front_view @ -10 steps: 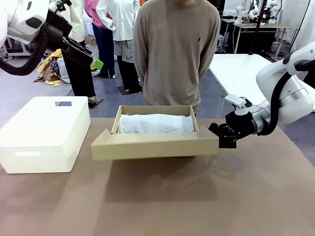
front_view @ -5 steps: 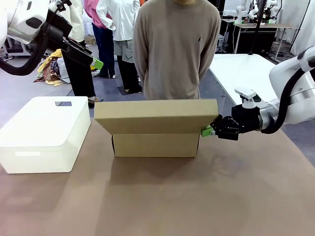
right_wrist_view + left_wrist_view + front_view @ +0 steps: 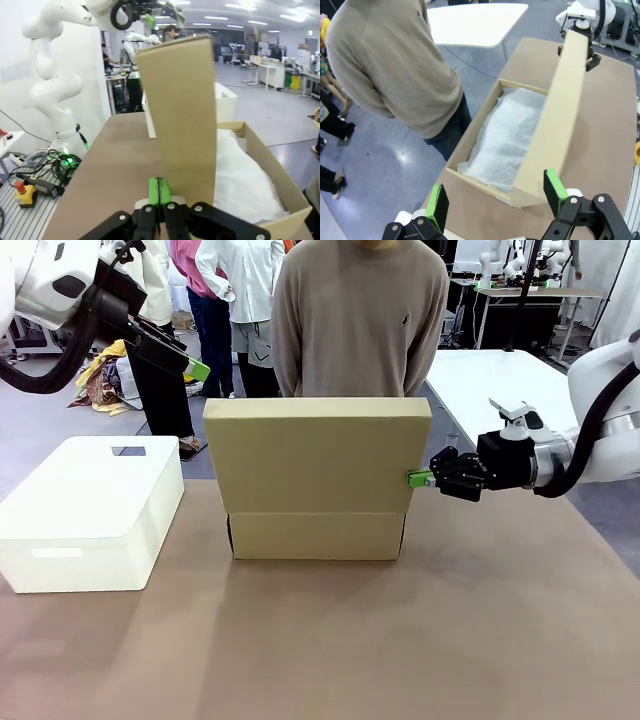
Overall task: Pack the shoes into the box.
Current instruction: Close the Shoes Box, then press down on the lid of the Shoes Box.
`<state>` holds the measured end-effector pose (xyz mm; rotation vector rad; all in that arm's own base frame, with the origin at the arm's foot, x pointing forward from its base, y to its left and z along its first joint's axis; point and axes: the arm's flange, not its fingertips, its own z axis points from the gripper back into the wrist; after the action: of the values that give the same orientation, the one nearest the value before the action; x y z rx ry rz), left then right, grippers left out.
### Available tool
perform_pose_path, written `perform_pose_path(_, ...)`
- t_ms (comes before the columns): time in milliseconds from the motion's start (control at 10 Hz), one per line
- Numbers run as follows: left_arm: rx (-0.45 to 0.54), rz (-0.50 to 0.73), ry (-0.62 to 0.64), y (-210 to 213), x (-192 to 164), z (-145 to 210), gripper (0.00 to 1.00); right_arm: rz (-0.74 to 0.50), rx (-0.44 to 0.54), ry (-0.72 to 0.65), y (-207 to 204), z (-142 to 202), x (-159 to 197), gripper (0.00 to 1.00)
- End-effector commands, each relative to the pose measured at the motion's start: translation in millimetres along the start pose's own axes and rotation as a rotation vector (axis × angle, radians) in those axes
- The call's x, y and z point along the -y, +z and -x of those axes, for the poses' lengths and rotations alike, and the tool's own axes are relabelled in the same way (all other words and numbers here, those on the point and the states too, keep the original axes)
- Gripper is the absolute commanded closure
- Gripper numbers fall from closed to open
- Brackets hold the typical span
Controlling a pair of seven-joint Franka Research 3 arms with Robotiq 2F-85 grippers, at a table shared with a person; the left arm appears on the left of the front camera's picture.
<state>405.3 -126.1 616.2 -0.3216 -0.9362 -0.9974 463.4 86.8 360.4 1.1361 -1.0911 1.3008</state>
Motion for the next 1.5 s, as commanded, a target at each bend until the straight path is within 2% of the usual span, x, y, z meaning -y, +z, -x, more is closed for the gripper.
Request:
perform_pose_path(0, 0.021, 0.018, -0.013, -1, -3, 2, 0.00, 0.080, -0.025, 0.006, -10, -3, -3, 1.00)
perform_pose_path(400, 0.021, 0.018, -0.013, -1, -3, 2, 0.00, 0.184, -0.122, 0.006, -10, -15, 21, 1.00)
perform_pose_path(700, 0.021, 0.018, -0.013, -1, -3, 2, 0.00, 0.176, -0.112, 0.010, -9, -24, 28, 1.00)
perform_pose_path(900, 0.021, 0.018, -0.013, -1, -3, 2, 0.00, 0.122, -0.126, 0.018, -9, -33, 21, 1.00)
perform_pose_path(1000, 0.021, 0.018, -0.013, -1, -3, 2, 0.00, 0.153, -0.117, 0.021, -3, -21, 26, 1.00)
perform_pose_path(1400, 0.021, 0.018, -0.013, -1, -3, 2, 0.00, 0.153, -0.117, 0.021, -3, -21, 26, 1.00)
